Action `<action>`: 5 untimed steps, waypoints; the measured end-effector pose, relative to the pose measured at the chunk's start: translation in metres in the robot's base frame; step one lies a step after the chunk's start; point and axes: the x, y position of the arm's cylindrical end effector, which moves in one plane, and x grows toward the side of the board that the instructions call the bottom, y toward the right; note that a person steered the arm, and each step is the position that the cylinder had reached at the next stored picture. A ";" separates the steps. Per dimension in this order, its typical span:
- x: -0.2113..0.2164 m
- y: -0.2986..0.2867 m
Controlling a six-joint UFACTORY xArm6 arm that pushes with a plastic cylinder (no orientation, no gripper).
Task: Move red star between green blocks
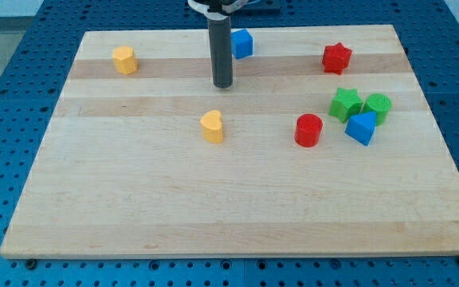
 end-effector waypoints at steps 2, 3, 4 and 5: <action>0.004 0.071; -0.015 0.138; -0.082 0.136; -0.127 0.096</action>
